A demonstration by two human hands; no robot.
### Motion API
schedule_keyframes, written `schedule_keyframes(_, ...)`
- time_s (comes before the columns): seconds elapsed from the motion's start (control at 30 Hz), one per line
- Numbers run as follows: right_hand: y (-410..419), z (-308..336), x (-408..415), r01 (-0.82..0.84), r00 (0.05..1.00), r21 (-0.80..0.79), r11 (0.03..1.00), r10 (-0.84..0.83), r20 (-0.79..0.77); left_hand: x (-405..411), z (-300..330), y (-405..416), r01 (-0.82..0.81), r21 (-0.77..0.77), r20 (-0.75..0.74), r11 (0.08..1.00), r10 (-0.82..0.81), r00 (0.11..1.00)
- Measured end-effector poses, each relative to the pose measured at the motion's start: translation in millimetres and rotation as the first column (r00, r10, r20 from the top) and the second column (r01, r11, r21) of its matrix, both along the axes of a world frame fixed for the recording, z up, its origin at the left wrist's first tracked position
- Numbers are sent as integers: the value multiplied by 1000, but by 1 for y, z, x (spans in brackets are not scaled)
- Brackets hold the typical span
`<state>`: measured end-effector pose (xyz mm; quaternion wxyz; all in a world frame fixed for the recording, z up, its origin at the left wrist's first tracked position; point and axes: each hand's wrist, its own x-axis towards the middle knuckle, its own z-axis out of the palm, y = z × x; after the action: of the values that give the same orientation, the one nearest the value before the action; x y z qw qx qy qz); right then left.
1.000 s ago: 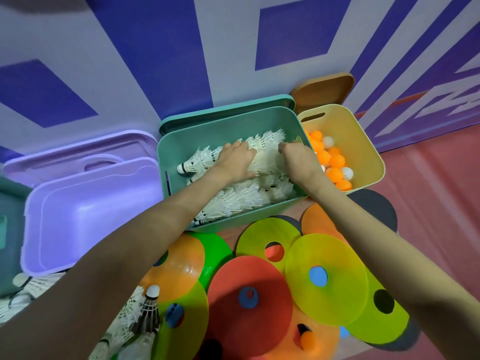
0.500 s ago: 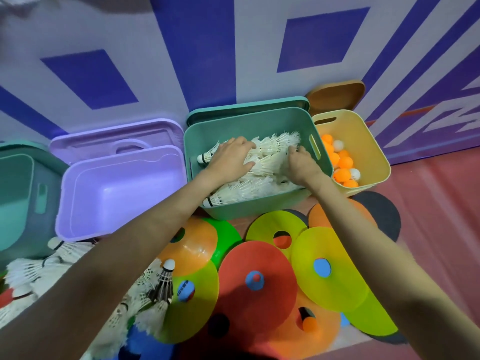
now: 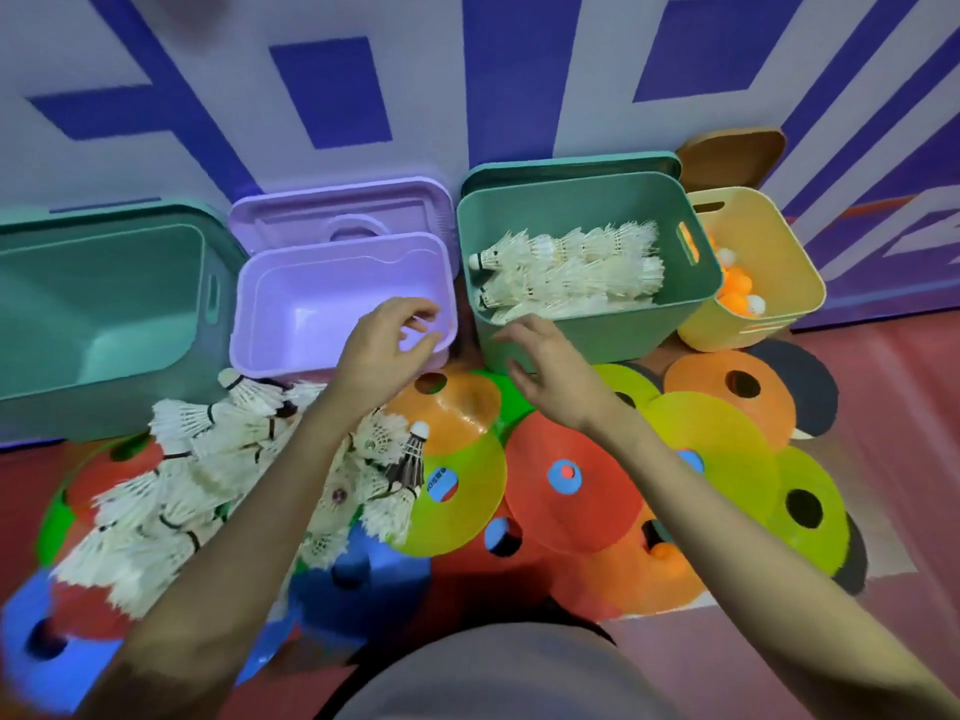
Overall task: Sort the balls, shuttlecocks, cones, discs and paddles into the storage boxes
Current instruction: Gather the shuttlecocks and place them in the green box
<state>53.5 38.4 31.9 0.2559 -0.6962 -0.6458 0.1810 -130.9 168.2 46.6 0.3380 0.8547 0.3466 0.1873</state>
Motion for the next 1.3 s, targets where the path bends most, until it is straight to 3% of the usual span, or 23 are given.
schedule_keyframes(0.1,-9,-13,-39,-29,1000,-78,997,28,-13,-44,-13,-10,-58,-81,-42,995,54,998)
schedule_keyframes(0.3,-17,-41,-104,-112,993,-316,942,121,9,-127,-36,-24,-66,2,-149,998,65,987)
schedule_keyframes(0.43,-11,-51,-133,-127,985,-360,924,162,67,-159,-43,-36,-79,-37,-190,996,71,979)
schedule_keyframes(0.53,-3,-58,-150,-127,971,-344,930,187,147,-173,-51,-51,0,7,-277,1000,2,961)
schedule_keyframes(0.7,18,-69,-170,-68,963,-336,939,150,225,-180,-64,-58,259,205,-492,944,-130,861)
schedule_keyframes(0.93,31,-68,-183,-32,952,-383,923,145,270,-178,-62,-52,328,234,-605,915,-127,786)
schedule_keyframes(1.03,32,-76,-181,-18,962,-330,944,106,252,-177,-60,-49,288,211,-546,934,-132,827)
schedule_keyframes(1.13,30,-78,-176,-12,968,-263,965,76,237,-179,-53,-48,184,155,-346,971,-121,931)
schedule_keyframes(1.3,11,-64,-160,85,996,-62,994,-84,16,-176,-33,-57,-26,-131,-44,991,21,999)
